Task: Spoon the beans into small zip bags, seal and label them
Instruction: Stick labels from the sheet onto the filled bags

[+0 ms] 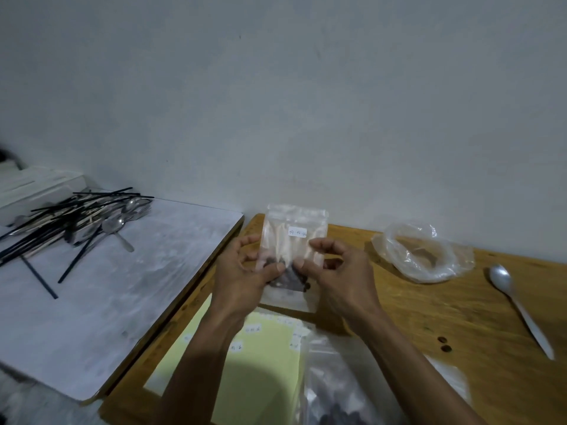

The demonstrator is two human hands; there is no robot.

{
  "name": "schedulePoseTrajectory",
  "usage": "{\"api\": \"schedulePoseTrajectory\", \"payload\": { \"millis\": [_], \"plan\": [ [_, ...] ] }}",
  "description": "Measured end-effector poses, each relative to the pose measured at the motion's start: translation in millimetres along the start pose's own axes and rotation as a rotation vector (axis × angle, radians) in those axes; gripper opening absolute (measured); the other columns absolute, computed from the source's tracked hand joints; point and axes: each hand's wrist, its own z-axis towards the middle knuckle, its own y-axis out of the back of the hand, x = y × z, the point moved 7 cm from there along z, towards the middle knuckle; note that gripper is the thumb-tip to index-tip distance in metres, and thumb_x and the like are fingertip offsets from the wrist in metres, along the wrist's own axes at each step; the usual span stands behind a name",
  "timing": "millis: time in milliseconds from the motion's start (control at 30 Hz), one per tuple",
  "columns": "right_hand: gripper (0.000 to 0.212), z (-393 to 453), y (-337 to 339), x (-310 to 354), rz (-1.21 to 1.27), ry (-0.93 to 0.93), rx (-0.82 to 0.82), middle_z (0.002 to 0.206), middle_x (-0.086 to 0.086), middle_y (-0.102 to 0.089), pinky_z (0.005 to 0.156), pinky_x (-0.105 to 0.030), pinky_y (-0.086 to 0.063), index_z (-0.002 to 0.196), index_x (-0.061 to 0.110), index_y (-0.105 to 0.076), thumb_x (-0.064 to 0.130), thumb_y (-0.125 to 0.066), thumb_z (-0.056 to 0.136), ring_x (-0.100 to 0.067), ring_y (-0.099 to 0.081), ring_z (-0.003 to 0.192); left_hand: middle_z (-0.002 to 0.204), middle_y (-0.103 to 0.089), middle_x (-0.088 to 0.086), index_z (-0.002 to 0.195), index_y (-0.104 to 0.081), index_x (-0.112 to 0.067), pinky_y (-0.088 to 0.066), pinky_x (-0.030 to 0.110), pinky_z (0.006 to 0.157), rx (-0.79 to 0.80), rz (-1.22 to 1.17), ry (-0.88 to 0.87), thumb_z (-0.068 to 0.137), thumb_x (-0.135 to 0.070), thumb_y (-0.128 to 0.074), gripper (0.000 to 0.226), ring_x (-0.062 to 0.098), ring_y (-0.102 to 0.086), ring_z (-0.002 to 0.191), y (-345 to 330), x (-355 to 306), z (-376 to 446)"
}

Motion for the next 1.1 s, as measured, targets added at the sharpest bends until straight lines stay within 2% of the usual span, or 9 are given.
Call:
{"api": "schedulePoseTrajectory", "payload": {
  "millis": [133,300,367,467,533,667,800,900,1100],
  "plan": [
    [0.064,19,-16,-13,-0.114,-0.036,0.071,0.116,0.0,-0.072,0.075,-0.031,-0.063,0.13,0.017,-0.063,0.02,-0.09,0.072,-0.011,-0.071,0.091,0.11,-0.071,-0.004,0.111,-0.061,-0.03,-0.062,0.044,0.083,-0.037,0.222,-0.023,0.069,-0.021,-0.092,0.052,0.018,-0.07,0.098,-2,6,35],
    [0.071,76,-55,-37,-0.267,-0.071,0.075,0.128,-0.008,-0.066,0.083,-0.042,-0.062,0.136,0.014,-0.057,0.023,-0.088,0.073,-0.023,-0.067,0.107,0.138,-0.06,0.002,0.138,-0.056,-0.015,-0.055,0.034,0.097,0.104,0.404,-0.036,0.074,-0.022,-0.089,0.072,0.018,-0.057,0.12,-17,26,82],
    [0.071,93,-71,-47,-0.331,-0.081,0.094,0.13,-0.008,-0.063,0.087,-0.041,-0.061,0.137,0.014,-0.056,0.024,-0.087,0.074,-0.024,-0.064,0.112,0.143,-0.057,0.003,0.14,-0.054,-0.013,-0.051,0.026,0.091,0.121,0.48,-0.045,0.076,-0.02,-0.087,0.072,0.019,-0.057,0.123,-18,34,100],
    [0.06,110,-86,-54,-0.439,-0.052,0.125,0.131,-0.007,-0.06,0.087,-0.027,-0.054,0.134,0.01,-0.058,0.025,-0.082,0.081,-0.023,-0.06,0.115,0.145,-0.055,0.007,0.142,-0.052,-0.011,-0.045,0.025,0.091,0.118,0.613,-0.086,0.081,-0.024,-0.084,0.07,0.023,-0.057,0.126,-21,41,119],
    [0.054,117,-91,-57,-0.559,-0.02,0.129,0.128,-0.008,-0.061,0.086,-0.03,-0.053,0.129,0.009,-0.062,0.032,-0.079,0.083,-0.024,-0.059,0.112,0.145,-0.055,0.009,0.144,-0.05,-0.009,-0.046,0.027,0.096,0.139,0.695,-0.097,0.085,-0.024,-0.08,0.067,0.024,-0.057,0.127,-24,46,129],
    [0.048,119,-98,-60,-0.735,0.002,0.167,0.132,-0.008,-0.053,0.101,-0.04,-0.047,0.129,0.013,-0.062,0.041,-0.069,0.09,-0.027,-0.049,0.121,0.137,-0.062,0.011,0.138,-0.056,-0.005,-0.044,0.024,0.093,0.187,0.772,-0.1,0.093,-0.021,-0.072,0.051,0.023,-0.059,0.122,-27,53,139],
    [0.047,117,-93,-56,-0.689,0.006,0.139,0.14,-0.008,-0.047,0.106,-0.037,-0.043,0.138,0.013,-0.055,0.033,-0.062,0.096,-0.025,-0.045,0.128,0.146,-0.054,0.01,0.143,-0.051,-0.009,-0.045,0.032,0.104,0.153,0.783,-0.111,0.096,-0.025,-0.067,0.052,0.025,-0.053,0.132,-26,53,137],
    [0.049,108,-83,-48,-0.629,0.021,0.142,0.143,-0.007,-0.048,0.106,-0.036,-0.043,0.142,0.014,-0.052,0.03,-0.062,0.096,-0.024,-0.047,0.13,0.146,-0.054,0.01,0.142,-0.052,-0.009,-0.04,0.026,0.097,0.09,0.77,-0.159,0.098,-0.029,-0.063,0.05,0.024,-0.051,0.132,-22,44,124],
    [0.041,59,-30,-25,-0.544,0.041,0.225,0.13,-0.002,-0.064,0.097,-0.036,-0.053,0.128,0.019,-0.064,0.035,-0.07,0.091,-0.018,-0.061,0.115,0.133,-0.062,-0.002,0.133,-0.062,-0.016,-0.042,0.025,0.089,0.102,0.671,-0.265,0.096,-0.035,-0.065,0.041,0.006,-0.052,0.111,-26,7,65]
  ]
}}
